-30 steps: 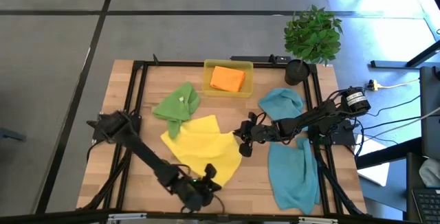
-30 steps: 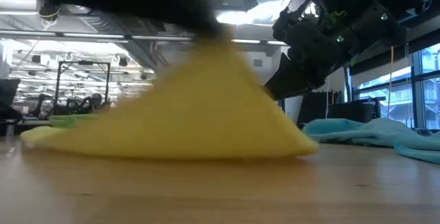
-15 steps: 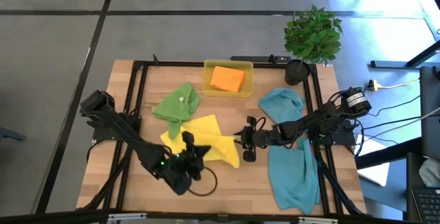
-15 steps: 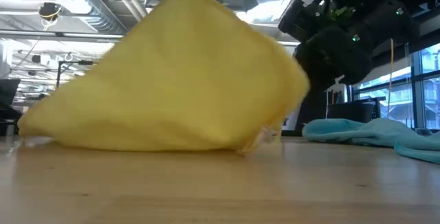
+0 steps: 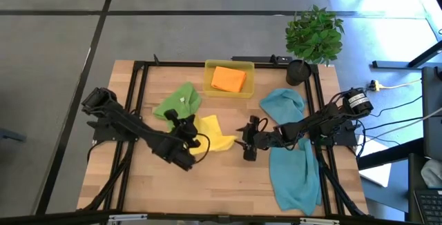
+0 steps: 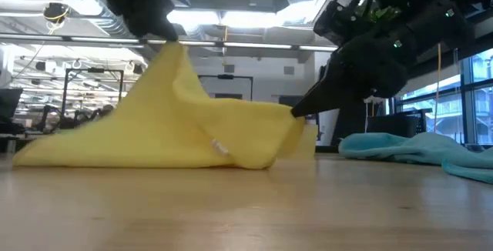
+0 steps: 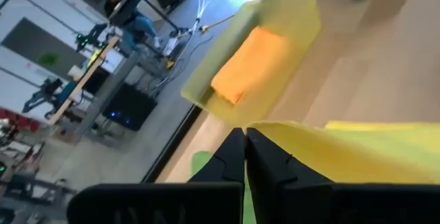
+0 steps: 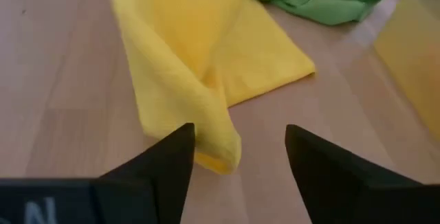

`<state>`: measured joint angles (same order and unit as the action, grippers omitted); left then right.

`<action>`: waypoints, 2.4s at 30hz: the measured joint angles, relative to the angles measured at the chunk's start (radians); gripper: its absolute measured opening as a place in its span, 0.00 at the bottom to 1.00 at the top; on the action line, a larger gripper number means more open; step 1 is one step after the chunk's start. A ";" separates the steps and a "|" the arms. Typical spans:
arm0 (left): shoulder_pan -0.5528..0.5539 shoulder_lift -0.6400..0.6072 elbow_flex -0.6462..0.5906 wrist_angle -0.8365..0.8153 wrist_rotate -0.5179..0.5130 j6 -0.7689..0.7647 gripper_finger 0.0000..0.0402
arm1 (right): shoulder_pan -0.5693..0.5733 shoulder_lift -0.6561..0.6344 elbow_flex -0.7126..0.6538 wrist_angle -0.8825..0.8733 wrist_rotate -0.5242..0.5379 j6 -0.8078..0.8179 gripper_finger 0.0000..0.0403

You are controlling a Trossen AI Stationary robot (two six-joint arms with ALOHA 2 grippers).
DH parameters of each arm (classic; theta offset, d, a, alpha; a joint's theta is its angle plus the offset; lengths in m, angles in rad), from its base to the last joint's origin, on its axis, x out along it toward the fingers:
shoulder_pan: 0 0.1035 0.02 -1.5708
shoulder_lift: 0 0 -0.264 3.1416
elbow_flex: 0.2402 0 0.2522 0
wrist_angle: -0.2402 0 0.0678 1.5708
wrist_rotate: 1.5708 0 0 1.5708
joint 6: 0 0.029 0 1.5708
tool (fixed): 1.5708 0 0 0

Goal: Fold microfiber towels
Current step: Fold the yellow microfiber cloth

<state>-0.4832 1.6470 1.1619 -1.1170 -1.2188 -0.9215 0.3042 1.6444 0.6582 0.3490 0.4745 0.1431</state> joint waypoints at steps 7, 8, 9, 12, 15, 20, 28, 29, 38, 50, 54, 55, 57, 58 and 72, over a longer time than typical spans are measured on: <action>0.054 0.000 -0.033 0.002 0.012 -0.011 0.00 | 0.020 0.000 0.000 -0.001 0.098 -0.085 0.55; 0.061 0.000 -0.038 0.001 0.018 -0.011 0.00 | 0.027 0.000 0.000 -0.004 0.103 -0.103 0.55; 0.067 0.000 -0.040 0.002 0.022 -0.011 0.00 | 0.036 0.000 0.000 -0.007 0.109 -0.126 0.55; 0.083 0.000 -0.043 0.002 0.037 -0.011 0.00 | 0.065 0.000 0.000 -0.008 0.135 -0.183 0.54; 0.093 0.000 -0.043 0.003 0.051 -0.011 0.00 | 0.088 0.000 0.000 -0.010 0.145 -0.231 0.54; 0.098 0.000 -0.043 0.003 0.055 -0.011 0.00 | 0.127 0.000 0.000 0.001 0.121 -0.290 0.54; 0.099 0.000 -0.043 0.025 0.107 0.015 0.00 | 0.159 0.089 0.006 0.126 0.083 -0.409 0.54; 0.099 0.000 -0.043 0.027 0.108 0.016 0.00 | 0.159 0.112 0.020 0.132 0.083 -0.418 0.54; 0.102 0.000 -0.043 0.042 0.118 0.041 0.00 | 0.162 0.315 0.226 -0.005 0.219 -0.595 0.54; 0.102 0.000 -0.043 0.052 0.118 0.042 0.00 | 0.169 0.388 0.363 -0.182 0.356 -0.681 0.54; 0.102 0.000 -0.043 0.052 0.131 0.042 0.00 | 0.184 0.388 0.364 -0.236 0.413 -0.680 0.54; 0.102 0.000 -0.043 0.053 0.131 0.042 0.00 | 0.187 0.388 0.364 -0.240 0.417 -0.682 0.54; 0.102 0.000 -0.043 0.053 0.131 0.042 0.00 | 0.192 0.388 0.363 -0.240 0.420 -0.687 0.54; 0.102 0.000 -0.043 0.053 0.131 0.042 0.00 | 0.193 0.388 0.363 -0.240 0.420 -0.688 0.54; 0.102 0.000 -0.043 0.056 0.163 0.043 0.00 | 0.170 0.387 0.370 -0.322 0.344 -0.531 0.53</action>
<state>-0.3817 1.6470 1.1187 -1.0607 -1.0554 -0.8787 0.4745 2.0312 1.0280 0.0265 0.8183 -0.3880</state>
